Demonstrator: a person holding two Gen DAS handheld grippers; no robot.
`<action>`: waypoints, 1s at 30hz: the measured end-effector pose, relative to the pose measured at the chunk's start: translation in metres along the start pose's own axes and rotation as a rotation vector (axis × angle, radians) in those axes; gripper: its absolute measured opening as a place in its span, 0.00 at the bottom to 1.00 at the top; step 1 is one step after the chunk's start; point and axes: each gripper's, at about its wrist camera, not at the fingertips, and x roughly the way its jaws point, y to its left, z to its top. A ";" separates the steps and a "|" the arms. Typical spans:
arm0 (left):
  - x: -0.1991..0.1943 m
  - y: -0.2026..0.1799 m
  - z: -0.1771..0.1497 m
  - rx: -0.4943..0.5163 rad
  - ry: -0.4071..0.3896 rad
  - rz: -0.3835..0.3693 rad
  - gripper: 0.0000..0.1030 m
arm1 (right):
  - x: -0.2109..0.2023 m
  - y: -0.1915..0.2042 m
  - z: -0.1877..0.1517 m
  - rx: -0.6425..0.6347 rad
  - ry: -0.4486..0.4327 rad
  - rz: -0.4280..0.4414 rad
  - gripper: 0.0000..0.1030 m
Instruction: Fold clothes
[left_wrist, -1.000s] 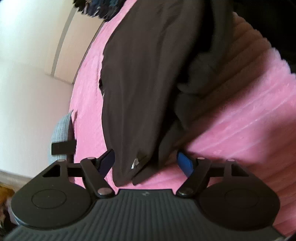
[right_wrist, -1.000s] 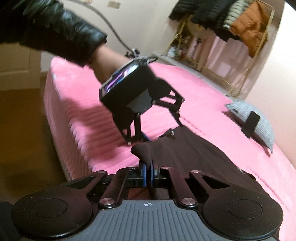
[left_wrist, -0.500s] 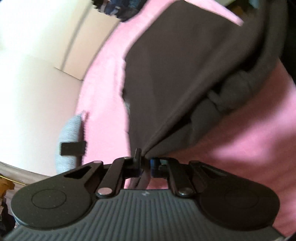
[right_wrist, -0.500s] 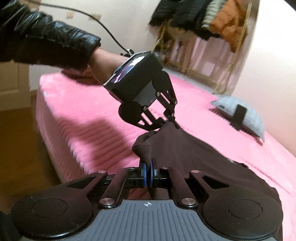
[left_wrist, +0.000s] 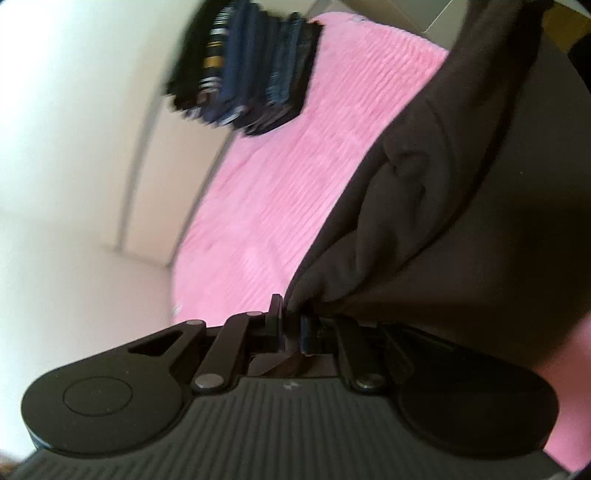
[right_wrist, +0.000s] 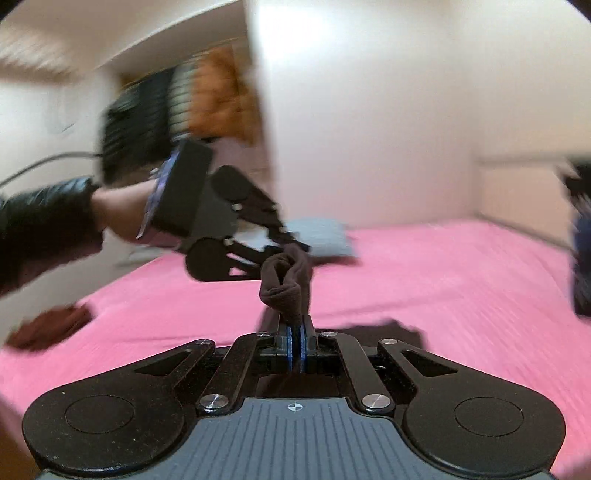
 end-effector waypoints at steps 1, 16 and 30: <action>0.023 -0.001 0.008 0.009 -0.007 -0.026 0.09 | 0.000 -0.023 -0.007 0.060 0.005 -0.031 0.02; 0.107 0.017 -0.037 -0.291 0.016 -0.088 0.44 | 0.027 -0.134 -0.080 0.488 0.180 -0.168 0.03; 0.113 -0.021 -0.068 -0.603 0.088 -0.228 0.45 | 0.032 -0.131 -0.077 0.590 0.111 -0.211 0.03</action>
